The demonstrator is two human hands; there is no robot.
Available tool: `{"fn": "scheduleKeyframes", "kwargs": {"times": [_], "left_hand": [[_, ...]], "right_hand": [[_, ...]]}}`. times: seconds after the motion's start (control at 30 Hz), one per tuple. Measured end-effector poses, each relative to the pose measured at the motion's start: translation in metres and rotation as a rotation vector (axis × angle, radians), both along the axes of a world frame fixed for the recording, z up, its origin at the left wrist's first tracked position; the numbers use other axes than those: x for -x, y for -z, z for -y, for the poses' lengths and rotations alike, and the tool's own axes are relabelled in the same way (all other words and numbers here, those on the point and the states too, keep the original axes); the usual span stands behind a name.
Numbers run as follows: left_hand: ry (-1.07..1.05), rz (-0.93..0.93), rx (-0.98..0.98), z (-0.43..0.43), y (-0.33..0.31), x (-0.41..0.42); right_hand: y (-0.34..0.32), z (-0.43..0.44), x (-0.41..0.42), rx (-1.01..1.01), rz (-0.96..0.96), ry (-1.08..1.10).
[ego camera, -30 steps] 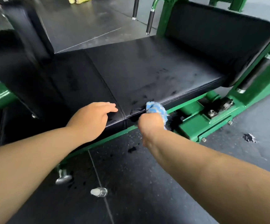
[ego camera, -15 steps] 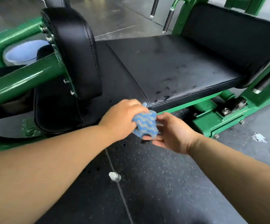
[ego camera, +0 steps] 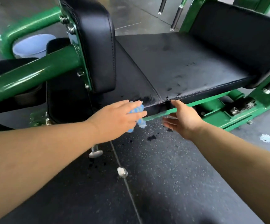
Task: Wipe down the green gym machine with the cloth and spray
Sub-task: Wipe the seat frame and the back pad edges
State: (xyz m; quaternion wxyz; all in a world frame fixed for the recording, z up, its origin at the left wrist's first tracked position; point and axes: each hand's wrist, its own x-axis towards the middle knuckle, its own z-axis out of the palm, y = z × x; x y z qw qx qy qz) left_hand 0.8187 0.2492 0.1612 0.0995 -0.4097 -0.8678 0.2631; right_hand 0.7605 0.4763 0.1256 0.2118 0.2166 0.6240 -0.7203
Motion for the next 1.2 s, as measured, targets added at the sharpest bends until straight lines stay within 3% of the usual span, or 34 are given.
{"fn": "scheduleKeyframes", "kwargs": {"times": [0.2,0.43,0.77,0.93,1.0,1.2], "left_hand": [[0.062,-0.021,0.090,0.050,-0.017,-0.036],[0.071,-0.013,0.028,-0.020,-0.016,0.003],[0.046,0.051,0.153,0.108,-0.028,-0.076],[0.010,0.070,0.003,0.120,-0.027,-0.101],[0.033,0.071,-0.093,0.097,-0.026,-0.094],[-0.014,0.100,-0.273,0.058,-0.010,-0.072]], "right_hand": [[-0.015,0.000,-0.007,-0.002,0.005,-0.038],[-0.020,0.000,-0.014,-0.052,-0.030,-0.059],[-0.016,0.064,-0.045,-0.083,-0.003,-0.280],[-0.016,0.073,-0.062,-0.125,-0.018,-0.331],[-0.006,0.072,-0.073,-0.181,-0.026,-0.463],[0.048,0.067,-0.107,-0.852,-0.309,-1.204]]}}
